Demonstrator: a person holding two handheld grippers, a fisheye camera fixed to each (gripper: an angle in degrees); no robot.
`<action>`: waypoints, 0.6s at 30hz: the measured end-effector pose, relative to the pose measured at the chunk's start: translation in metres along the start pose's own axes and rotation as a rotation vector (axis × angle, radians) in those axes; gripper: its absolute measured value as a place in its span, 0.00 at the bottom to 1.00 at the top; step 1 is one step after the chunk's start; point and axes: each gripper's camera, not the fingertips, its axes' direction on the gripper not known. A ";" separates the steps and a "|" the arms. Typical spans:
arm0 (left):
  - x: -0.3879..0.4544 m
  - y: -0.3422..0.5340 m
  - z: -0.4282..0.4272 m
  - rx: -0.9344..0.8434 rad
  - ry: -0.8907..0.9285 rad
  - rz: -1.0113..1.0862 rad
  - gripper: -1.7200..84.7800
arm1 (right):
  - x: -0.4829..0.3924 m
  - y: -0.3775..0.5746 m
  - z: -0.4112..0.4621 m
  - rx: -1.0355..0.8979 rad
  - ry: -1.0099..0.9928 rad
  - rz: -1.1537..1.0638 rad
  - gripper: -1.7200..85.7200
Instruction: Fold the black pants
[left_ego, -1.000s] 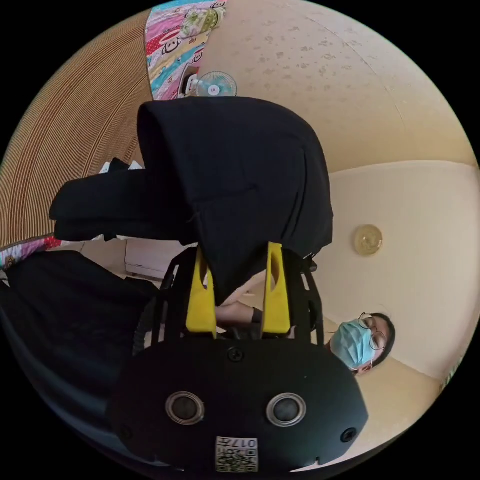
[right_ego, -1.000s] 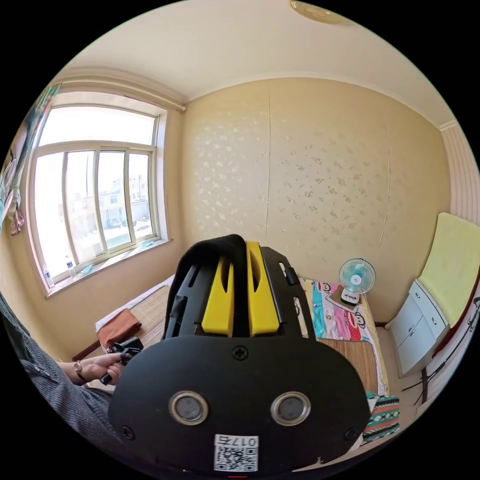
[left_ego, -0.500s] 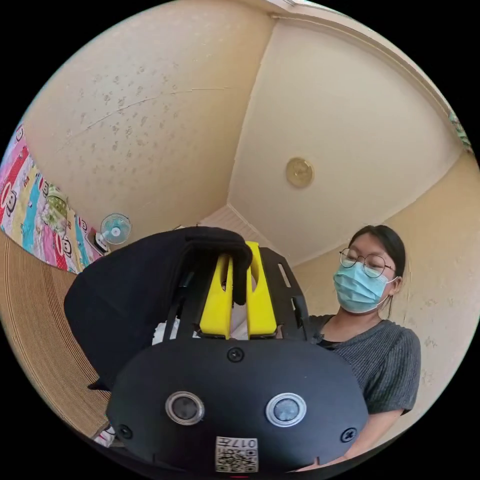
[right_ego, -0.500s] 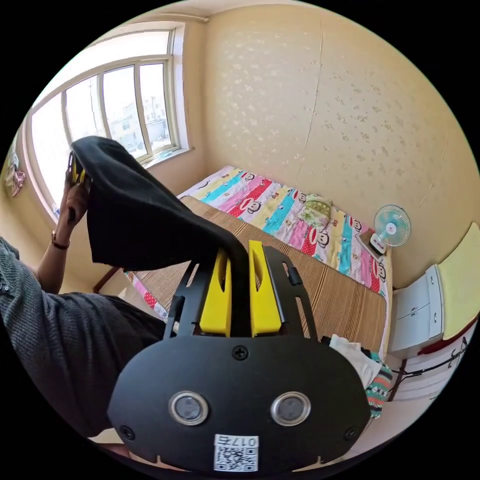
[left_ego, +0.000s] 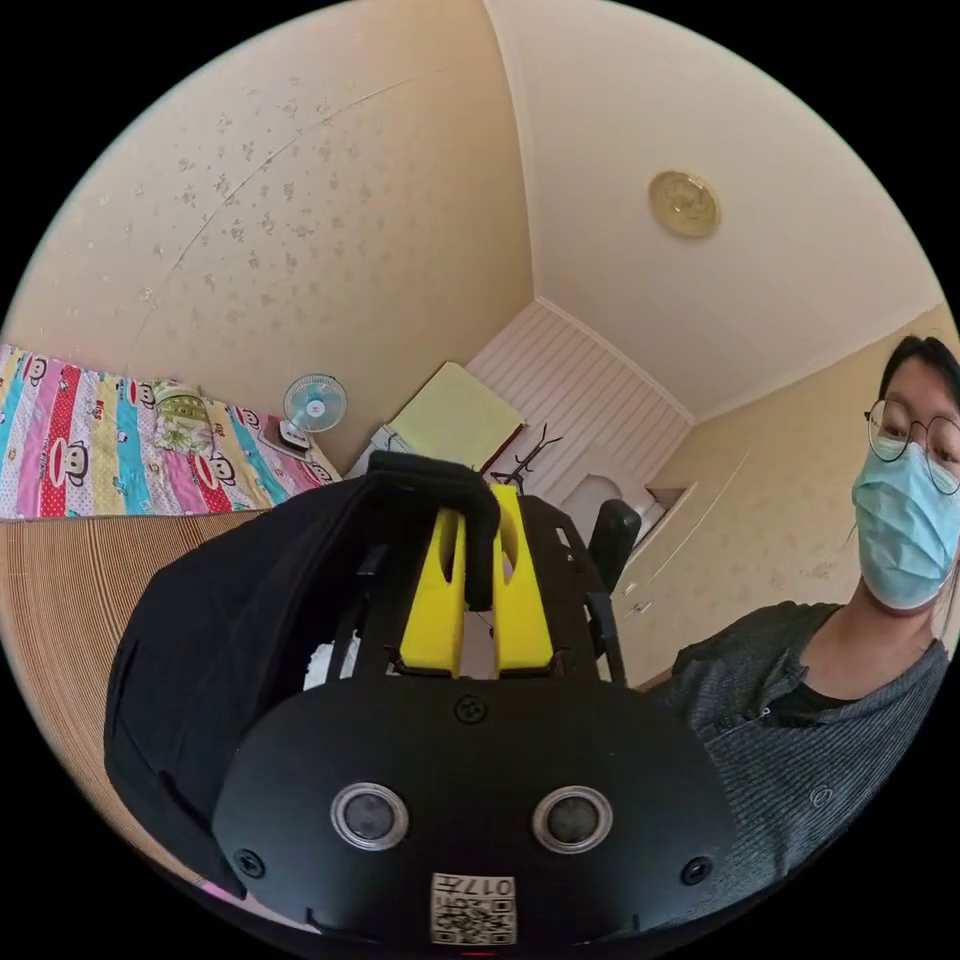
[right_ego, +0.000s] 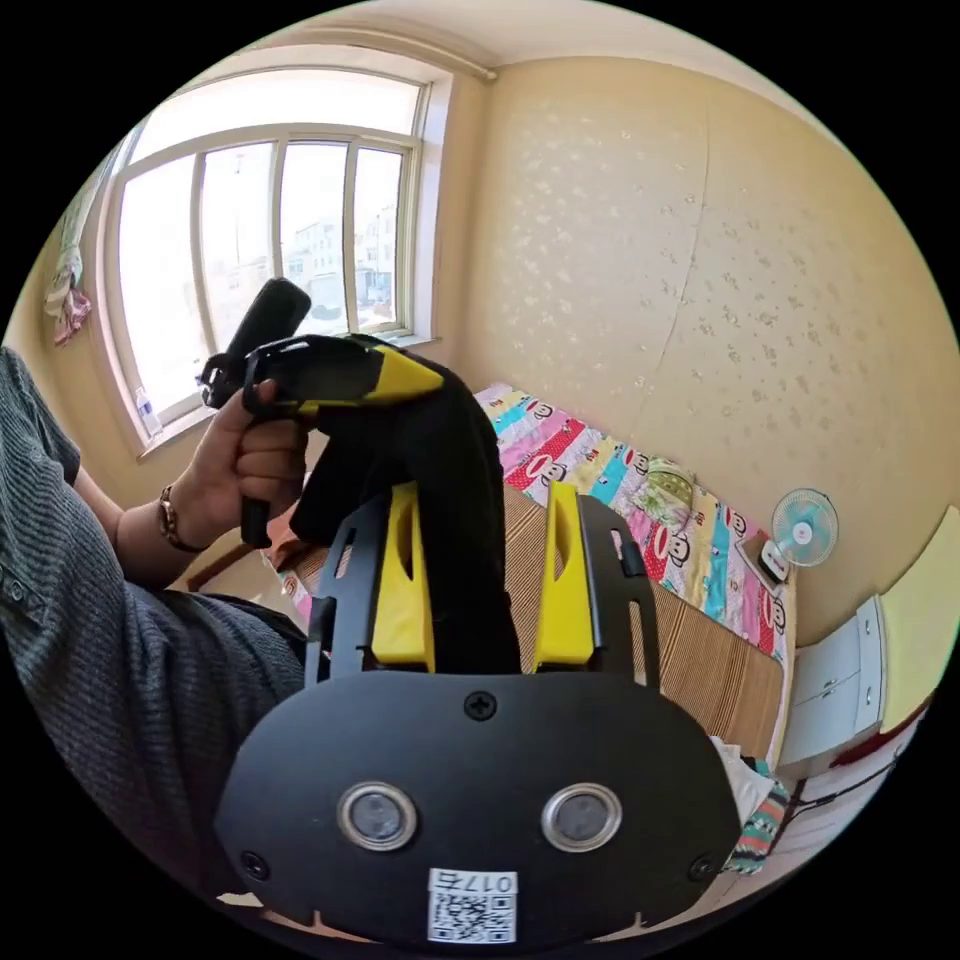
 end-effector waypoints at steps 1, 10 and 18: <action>0.001 0.003 0.006 -0.015 0.008 -0.007 0.07 | -0.008 -0.006 0.007 -0.037 0.063 -0.008 0.13; 0.035 0.042 -0.032 0.050 0.172 0.085 0.12 | -0.017 -0.032 -0.053 0.160 0.210 0.048 0.07; 0.061 0.106 -0.059 -0.115 -0.560 0.128 0.15 | 0.004 -0.054 -0.174 0.377 0.157 0.064 0.07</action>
